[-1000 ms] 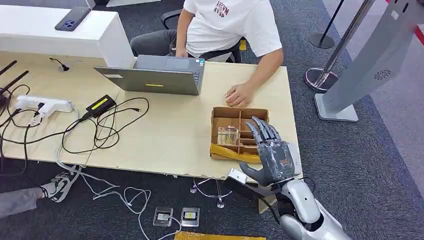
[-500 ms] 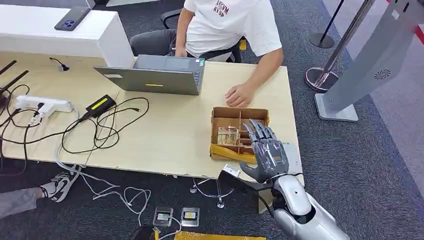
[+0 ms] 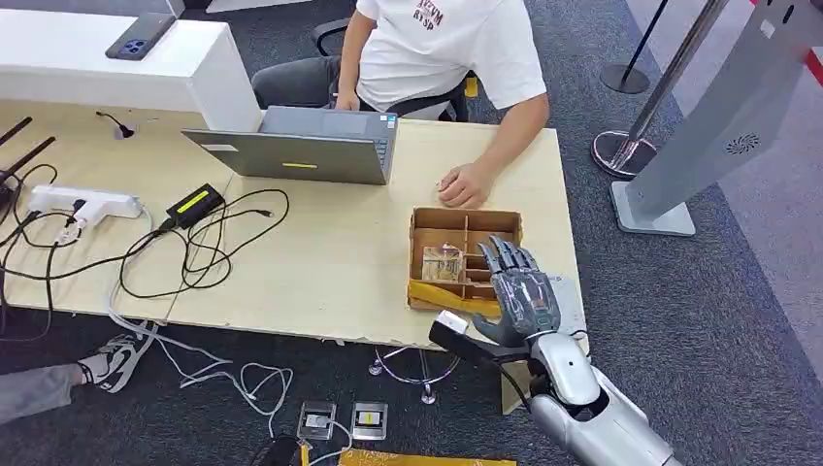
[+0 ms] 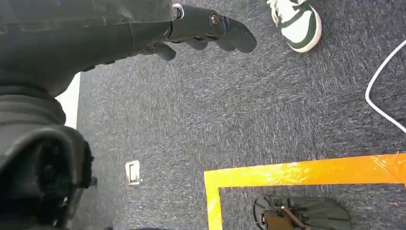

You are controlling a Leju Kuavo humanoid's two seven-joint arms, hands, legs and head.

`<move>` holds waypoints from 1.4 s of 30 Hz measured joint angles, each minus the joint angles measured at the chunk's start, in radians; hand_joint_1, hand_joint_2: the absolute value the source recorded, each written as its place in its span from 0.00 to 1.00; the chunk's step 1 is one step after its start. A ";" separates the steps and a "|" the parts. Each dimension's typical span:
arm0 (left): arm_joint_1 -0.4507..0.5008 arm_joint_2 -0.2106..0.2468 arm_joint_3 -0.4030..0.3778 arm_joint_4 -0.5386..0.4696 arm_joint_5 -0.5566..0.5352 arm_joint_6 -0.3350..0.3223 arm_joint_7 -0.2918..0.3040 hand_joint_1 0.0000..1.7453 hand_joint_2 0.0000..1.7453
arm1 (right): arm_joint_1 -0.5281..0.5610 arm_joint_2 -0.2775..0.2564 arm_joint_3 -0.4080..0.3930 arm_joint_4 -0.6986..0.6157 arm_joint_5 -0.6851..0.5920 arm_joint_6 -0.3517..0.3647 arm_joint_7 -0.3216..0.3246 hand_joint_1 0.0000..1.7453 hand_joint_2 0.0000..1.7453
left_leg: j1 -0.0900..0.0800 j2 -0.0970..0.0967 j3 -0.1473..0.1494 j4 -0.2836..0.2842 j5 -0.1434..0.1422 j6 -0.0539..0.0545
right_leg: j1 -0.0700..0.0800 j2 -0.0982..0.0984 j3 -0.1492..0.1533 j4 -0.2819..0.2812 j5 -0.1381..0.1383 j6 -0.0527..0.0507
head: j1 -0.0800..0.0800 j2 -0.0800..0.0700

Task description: Pass the card to the sensor for recognition and then transmit it.

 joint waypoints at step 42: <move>-0.049 0.002 0.074 0.000 -0.061 -0.011 0.035 0.00 0.00 | -0.014 -0.016 -0.031 0.082 -0.024 -0.055 0.039 0.00 1.00 | 0.000 0.000 0.000 0.000 0.000 0.000 | 0.000 0.000 0.000 0.000 0.000 0.000 | 0.000 0.000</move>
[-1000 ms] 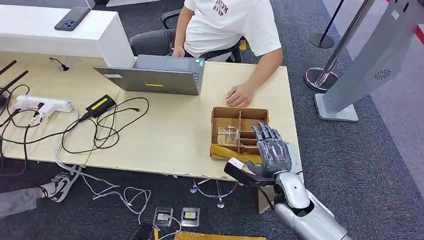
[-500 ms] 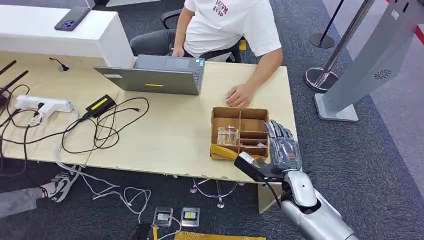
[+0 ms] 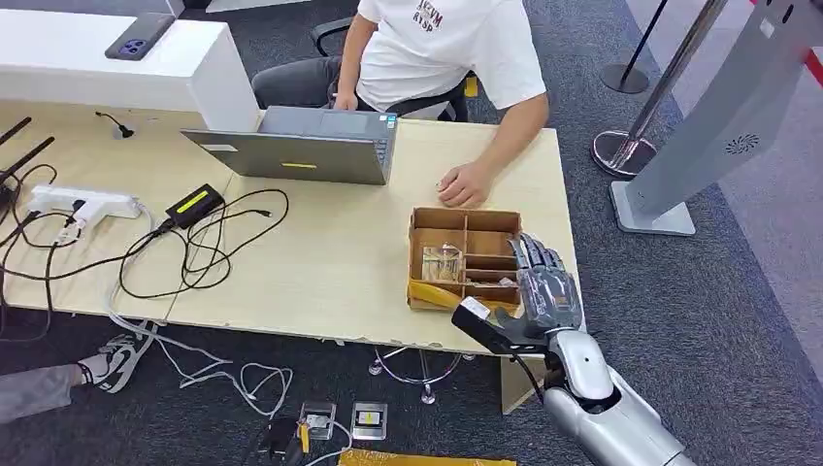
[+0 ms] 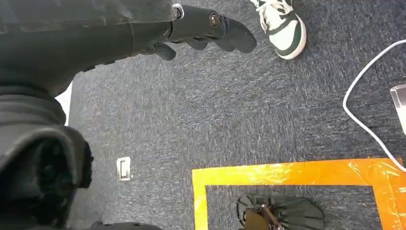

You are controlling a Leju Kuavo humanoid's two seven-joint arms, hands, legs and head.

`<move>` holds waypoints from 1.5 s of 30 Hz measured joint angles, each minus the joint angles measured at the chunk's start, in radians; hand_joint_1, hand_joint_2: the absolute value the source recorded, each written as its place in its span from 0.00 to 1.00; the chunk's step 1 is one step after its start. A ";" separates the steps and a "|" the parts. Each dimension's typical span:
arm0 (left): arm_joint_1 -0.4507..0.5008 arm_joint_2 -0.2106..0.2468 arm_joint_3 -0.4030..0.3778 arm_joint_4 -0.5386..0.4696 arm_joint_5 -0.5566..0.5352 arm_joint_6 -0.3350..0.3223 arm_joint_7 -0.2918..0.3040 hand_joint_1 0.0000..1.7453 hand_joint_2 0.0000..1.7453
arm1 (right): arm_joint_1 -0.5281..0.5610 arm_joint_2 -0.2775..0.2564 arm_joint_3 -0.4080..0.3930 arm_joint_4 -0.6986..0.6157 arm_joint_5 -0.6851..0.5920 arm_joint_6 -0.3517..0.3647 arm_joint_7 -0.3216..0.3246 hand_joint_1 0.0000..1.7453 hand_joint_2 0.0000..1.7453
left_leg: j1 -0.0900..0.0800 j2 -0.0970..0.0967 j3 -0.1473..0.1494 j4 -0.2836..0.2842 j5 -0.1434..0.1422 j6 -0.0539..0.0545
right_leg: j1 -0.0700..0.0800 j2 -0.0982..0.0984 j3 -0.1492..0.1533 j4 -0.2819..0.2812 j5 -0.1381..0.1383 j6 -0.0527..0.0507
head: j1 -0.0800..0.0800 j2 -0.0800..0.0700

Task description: Pass the card to the sensor for recognition and then transmit it.

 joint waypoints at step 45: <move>0.003 0.000 0.071 0.000 -0.020 -0.002 0.005 0.00 0.00 | -0.052 0.069 0.032 0.133 -0.031 0.019 -0.043 0.00 1.00 | 0.000 0.000 0.000 0.000 0.000 0.000 | 0.000 0.000 0.000 0.000 0.000 0.000 | 0.000 0.000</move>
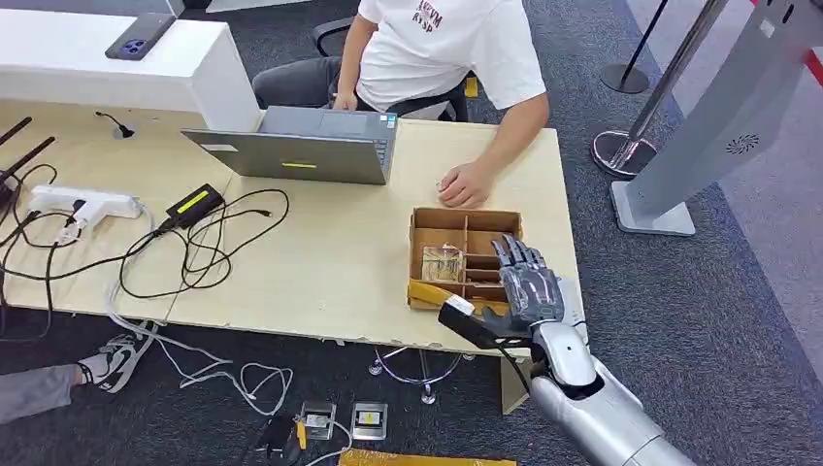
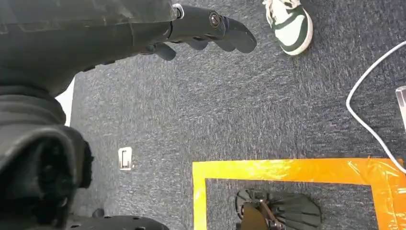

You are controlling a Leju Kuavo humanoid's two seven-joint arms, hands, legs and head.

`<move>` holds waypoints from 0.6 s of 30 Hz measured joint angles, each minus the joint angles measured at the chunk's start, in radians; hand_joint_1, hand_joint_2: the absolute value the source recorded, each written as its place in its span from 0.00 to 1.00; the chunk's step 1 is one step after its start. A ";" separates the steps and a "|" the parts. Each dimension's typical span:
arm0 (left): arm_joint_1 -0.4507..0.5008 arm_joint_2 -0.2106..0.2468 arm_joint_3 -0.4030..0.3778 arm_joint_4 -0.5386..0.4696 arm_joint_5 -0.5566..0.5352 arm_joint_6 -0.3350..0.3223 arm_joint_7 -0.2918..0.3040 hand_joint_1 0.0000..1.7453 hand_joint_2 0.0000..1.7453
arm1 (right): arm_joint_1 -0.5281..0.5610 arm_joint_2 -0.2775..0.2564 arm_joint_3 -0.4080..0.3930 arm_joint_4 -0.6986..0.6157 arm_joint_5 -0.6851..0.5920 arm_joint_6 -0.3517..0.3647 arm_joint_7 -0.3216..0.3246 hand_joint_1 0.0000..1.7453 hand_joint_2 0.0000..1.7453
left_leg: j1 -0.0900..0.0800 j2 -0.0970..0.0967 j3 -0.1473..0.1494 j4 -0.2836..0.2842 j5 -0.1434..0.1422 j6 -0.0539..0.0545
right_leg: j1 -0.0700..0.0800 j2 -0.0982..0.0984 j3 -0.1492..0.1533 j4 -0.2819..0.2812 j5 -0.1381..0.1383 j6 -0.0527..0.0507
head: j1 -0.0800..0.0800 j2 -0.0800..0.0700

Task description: Pass the card to the sensor for recognition and then transmit it.

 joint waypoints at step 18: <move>0.000 -0.001 0.027 0.000 -0.032 0.000 0.000 0.00 0.00 | -0.007 0.005 0.000 0.037 -0.026 -0.011 0.009 0.23 1.00 | 0.000 0.000 0.000 0.000 0.000 0.000 | 0.000 0.000 0.000 0.000 0.000 0.000 | 0.000 0.000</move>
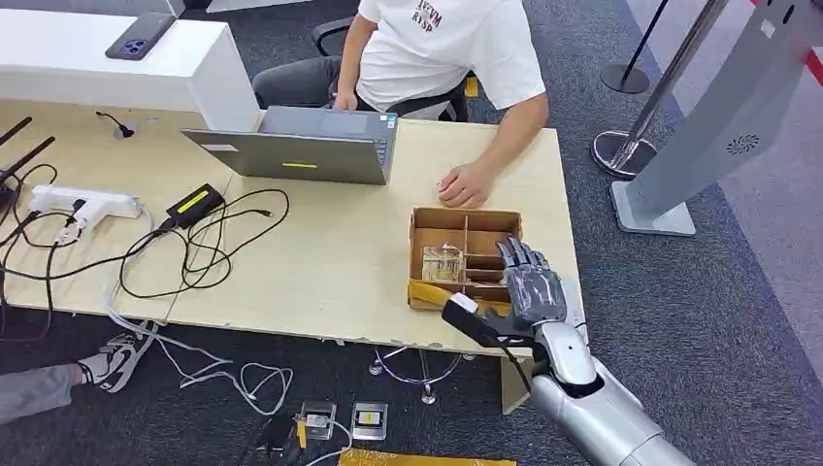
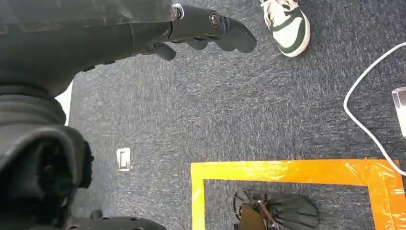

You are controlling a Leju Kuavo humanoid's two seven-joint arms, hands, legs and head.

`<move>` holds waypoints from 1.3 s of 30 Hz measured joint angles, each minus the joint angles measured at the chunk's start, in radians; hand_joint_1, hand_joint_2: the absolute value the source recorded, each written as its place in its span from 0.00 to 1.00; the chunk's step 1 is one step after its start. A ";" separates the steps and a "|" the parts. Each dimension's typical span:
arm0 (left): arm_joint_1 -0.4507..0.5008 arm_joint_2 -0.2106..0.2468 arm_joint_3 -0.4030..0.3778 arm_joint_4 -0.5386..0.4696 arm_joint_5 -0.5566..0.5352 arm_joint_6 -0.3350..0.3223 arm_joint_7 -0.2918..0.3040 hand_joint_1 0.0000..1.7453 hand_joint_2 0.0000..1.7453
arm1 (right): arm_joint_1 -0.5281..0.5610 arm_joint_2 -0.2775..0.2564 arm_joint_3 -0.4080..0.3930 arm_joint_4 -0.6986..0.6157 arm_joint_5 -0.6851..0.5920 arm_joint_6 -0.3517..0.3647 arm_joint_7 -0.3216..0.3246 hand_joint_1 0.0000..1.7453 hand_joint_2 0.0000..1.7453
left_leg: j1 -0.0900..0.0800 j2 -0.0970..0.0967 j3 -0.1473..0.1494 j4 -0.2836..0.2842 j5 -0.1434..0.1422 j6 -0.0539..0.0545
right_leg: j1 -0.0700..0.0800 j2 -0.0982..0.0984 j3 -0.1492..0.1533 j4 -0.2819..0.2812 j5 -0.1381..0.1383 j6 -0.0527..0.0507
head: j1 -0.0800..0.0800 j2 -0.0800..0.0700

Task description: Pass the card to the sensor for recognition and then transmit it.

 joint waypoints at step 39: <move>-0.009 -0.006 0.007 0.000 -0.068 -0.017 0.018 0.00 0.00 | -0.010 0.005 -0.002 0.039 -0.043 -0.068 -0.006 1.00 1.00 | 0.000 0.000 0.001 0.000 0.000 0.000 | 0.000 0.000 0.000 0.000 0.000 0.000 | 0.000 0.000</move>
